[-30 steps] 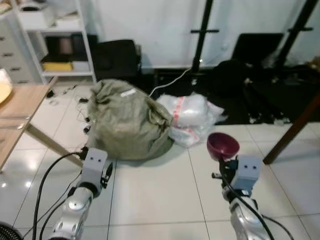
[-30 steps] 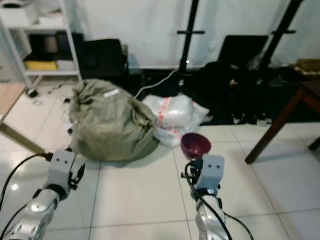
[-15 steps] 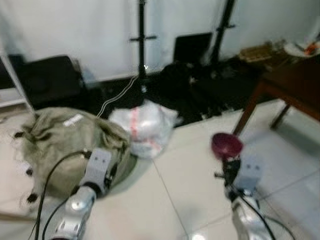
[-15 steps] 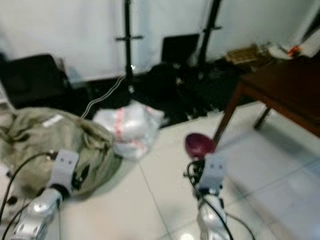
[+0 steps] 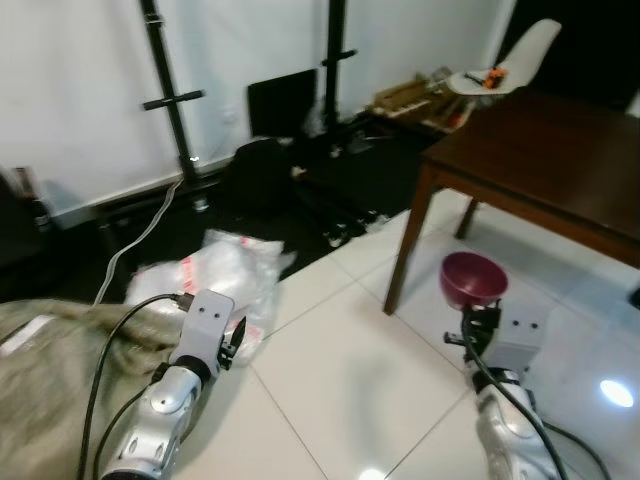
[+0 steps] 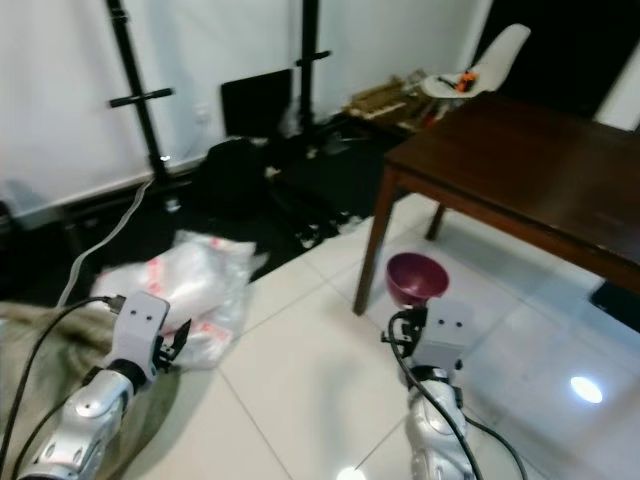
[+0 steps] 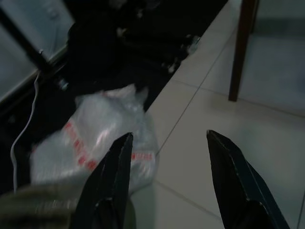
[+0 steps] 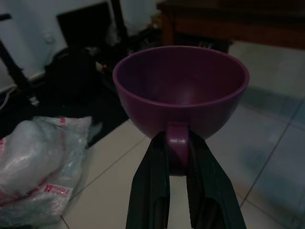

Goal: Setting the table

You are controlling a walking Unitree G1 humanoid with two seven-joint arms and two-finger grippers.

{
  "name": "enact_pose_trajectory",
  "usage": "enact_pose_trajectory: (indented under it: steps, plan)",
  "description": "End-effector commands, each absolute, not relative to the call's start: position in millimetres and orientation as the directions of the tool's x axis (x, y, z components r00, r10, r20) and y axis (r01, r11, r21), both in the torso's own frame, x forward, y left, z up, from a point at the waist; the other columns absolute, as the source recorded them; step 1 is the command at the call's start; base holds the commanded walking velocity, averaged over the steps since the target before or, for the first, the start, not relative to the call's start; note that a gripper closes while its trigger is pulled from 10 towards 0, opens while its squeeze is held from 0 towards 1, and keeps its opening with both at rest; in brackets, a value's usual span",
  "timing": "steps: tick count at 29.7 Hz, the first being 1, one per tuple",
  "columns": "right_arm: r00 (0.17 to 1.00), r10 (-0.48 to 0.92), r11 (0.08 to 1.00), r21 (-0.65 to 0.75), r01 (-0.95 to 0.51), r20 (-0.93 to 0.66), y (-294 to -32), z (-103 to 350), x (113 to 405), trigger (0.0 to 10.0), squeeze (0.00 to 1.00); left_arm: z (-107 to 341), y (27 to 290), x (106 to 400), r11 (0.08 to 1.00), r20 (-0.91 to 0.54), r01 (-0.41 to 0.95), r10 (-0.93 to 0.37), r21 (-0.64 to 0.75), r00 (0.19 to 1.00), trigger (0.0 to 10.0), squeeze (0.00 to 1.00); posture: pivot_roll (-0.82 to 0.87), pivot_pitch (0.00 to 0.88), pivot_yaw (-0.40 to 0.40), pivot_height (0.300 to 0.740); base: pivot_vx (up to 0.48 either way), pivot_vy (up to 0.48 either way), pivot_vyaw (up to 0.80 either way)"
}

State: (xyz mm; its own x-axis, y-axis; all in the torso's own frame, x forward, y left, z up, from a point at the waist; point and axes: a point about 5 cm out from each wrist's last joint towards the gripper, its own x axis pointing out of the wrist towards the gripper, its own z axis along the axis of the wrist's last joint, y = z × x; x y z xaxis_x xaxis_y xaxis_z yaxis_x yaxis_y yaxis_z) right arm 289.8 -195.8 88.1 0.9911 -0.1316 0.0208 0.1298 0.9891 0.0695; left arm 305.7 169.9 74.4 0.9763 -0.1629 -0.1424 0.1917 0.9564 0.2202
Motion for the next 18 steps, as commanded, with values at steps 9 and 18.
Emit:
enact_pose_trajectory:
  steps: [9, 18]
  plan:
    - [0.988, -0.152, 0.987, 0.064, 0.149, 0.03, -200, 92, 290, 10.0, 0.0, 75, 165, 305, 0.952, -0.149, 0.214, -0.184, 0.218, 0.972, 10.0, 0.0, -0.06, 0.0, 0.125, 0.74, 0.48, 0.0, -0.78]
    - [0.98, -0.127, 0.992, 0.024, 0.124, 0.151, -197, 125, 298, 10.0, 0.0, 99, 159, 312, 0.956, -0.066, 0.212, -0.203, 0.204, 0.977, 10.0, 0.0, -0.06, 0.0, 0.128, 0.74, 0.48, 0.0, -0.78]
